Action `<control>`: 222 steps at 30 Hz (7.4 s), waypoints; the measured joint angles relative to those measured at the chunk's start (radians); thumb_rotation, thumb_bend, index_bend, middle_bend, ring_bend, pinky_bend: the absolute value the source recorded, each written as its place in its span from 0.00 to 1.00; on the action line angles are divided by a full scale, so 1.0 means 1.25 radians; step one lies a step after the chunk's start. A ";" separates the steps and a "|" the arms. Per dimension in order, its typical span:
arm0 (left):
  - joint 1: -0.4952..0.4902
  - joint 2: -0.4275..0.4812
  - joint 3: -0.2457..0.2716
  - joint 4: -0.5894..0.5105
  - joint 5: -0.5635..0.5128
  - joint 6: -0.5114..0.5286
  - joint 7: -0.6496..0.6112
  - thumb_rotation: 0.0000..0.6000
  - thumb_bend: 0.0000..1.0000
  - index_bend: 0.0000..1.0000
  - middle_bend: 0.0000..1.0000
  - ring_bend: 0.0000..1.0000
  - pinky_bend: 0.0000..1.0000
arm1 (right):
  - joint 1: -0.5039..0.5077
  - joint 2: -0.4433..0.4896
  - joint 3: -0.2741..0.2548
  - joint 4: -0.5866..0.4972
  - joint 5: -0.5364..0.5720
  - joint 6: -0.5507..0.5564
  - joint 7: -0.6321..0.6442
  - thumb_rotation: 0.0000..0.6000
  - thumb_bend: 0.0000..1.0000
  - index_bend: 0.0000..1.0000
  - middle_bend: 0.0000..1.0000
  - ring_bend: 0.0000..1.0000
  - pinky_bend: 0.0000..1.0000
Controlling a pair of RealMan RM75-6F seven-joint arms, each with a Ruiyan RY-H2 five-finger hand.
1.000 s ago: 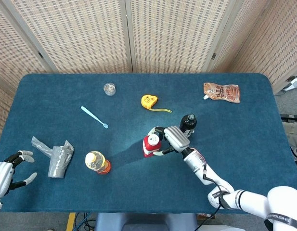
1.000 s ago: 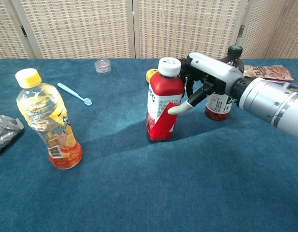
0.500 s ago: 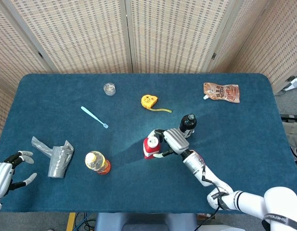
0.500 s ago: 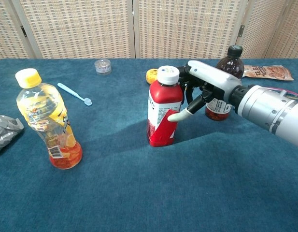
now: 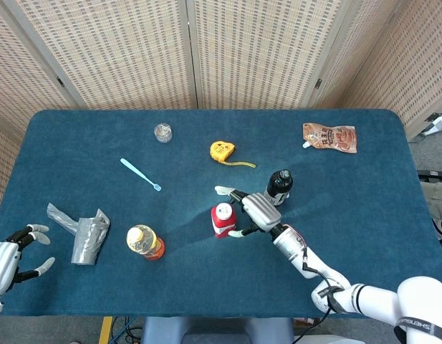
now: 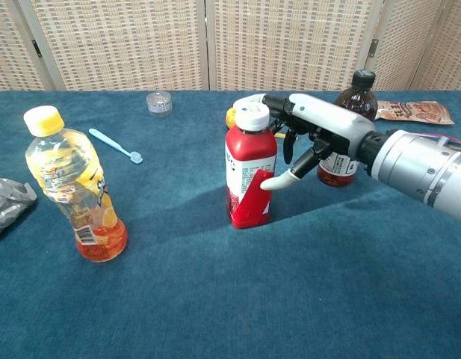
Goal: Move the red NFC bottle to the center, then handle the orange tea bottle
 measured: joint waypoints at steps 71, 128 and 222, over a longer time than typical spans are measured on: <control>-0.151 0.032 0.038 -0.120 0.057 -0.211 -0.279 1.00 0.08 0.00 0.00 0.00 0.16 | -0.480 0.499 -0.199 -0.276 -0.271 0.551 -0.174 1.00 0.05 0.22 0.31 0.28 0.42; -0.284 -0.156 -0.037 -0.180 -0.108 -0.334 -0.184 1.00 0.08 0.55 0.48 0.24 0.15 | -0.507 0.516 -0.164 -0.245 -0.290 0.558 -0.087 1.00 0.05 0.23 0.31 0.28 0.42; -0.196 0.003 0.026 -0.279 -0.062 -0.251 -0.122 1.00 0.08 0.00 0.02 0.11 0.15 | -0.512 0.509 -0.154 -0.241 -0.272 0.528 -0.110 1.00 0.05 0.23 0.31 0.28 0.42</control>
